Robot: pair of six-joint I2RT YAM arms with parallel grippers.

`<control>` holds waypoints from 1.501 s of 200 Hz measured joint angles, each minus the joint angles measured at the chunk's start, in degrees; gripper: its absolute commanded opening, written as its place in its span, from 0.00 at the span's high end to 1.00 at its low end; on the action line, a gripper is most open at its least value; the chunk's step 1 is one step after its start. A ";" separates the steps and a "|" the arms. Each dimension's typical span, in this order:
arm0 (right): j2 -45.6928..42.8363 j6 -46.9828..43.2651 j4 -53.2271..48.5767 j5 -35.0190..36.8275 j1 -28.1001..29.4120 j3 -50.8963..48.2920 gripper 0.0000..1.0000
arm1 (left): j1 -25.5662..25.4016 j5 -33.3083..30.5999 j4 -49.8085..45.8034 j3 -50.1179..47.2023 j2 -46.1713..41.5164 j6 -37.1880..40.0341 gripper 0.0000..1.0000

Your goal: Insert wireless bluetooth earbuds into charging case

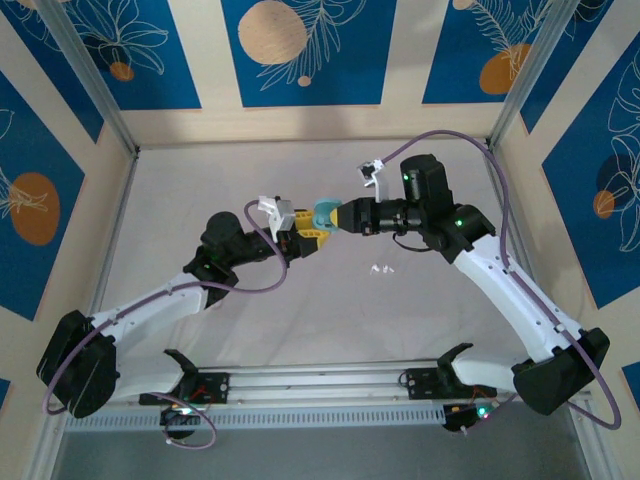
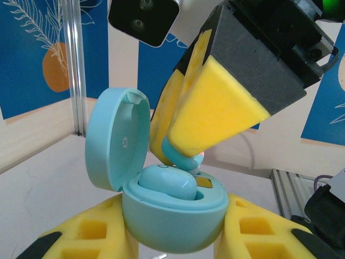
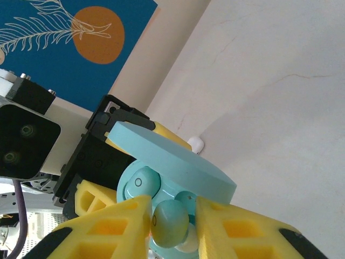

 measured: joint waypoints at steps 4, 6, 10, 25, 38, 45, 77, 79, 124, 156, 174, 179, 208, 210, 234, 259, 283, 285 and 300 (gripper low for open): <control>0.00 0.00 -0.02 0.13 0.00 0.00 0.70 | 0.00 0.00 0.00 0.00 0.02 0.00 0.70; 0.00 -0.02 -0.04 0.15 0.00 0.00 0.70 | 0.00 0.00 -0.02 0.00 0.00 0.02 0.70; 0.00 -0.02 -0.09 0.26 0.00 0.00 0.70 | 0.00 0.00 -0.02 0.00 0.02 0.02 0.70; 0.00 -0.02 -0.20 0.46 0.00 0.00 0.70 | 0.00 -0.02 -0.07 0.00 0.02 0.02 0.70; 0.00 -0.02 -0.22 0.68 0.00 0.04 0.70 | 0.00 -0.07 -0.07 0.00 0.02 0.02 0.70; 0.00 -0.02 -0.24 0.81 0.00 0.07 0.70 | 0.00 -0.20 -0.07 0.00 0.00 0.02 0.70; 0.00 0.00 -0.50 1.38 0.00 0.26 0.70 | 0.00 -0.28 -0.04 0.00 0.00 0.02 0.70; 0.00 0.00 -0.52 1.40 0.00 0.28 0.70 | 0.00 -0.31 -0.04 0.00 0.00 0.02 0.70; 0.00 0.07 -0.59 1.79 0.00 0.61 0.77 | -0.04 -0.42 -0.07 0.00 0.02 0.02 0.70; 0.00 0.26 -0.17 1.70 0.00 0.63 0.77 | -0.04 -0.48 0.00 0.00 0.02 0.02 0.70; 0.00 0.24 0.00 1.79 0.00 0.63 0.76 | -0.04 -0.50 0.02 0.00 0.02 0.02 0.70; 0.00 0.24 0.04 1.79 0.00 0.63 0.76 | -0.04 -0.55 0.04 0.00 0.02 0.02 0.70; -0.02 0.33 0.92 1.81 0.00 0.37 0.74 | -0.04 -0.83 0.57 0.00 0.02 0.00 0.70; -0.02 0.28 1.01 1.84 0.00 0.37 0.73 | -0.04 -0.85 0.63 0.00 0.02 0.00 0.70; -0.24 0.26 1.70 1.86 0.00 0.31 0.72 | -0.04 -1.07 1.33 0.00 0.02 -0.02 0.70; -0.92 0.24 1.77 2.27 -0.13 0.31 0.71 | -0.04 -1.07 2.19 0.00 0.02 -0.02 0.70; -1.22 0.22 1.77 2.47 -0.24 0.31 0.71 | -0.04 -1.05 2.58 0.00 0.02 -0.02 0.70; -1.22 0.22 1.77 2.47 -0.26 0.31 0.70 | -0.04 -1.05 2.58 0.00 0.02 -0.02 0.70; -1.22 0.24 1.75 2.47 -0.28 0.31 0.70 | -0.07 -1.07 2.58 0.00 0.02 -0.02 0.70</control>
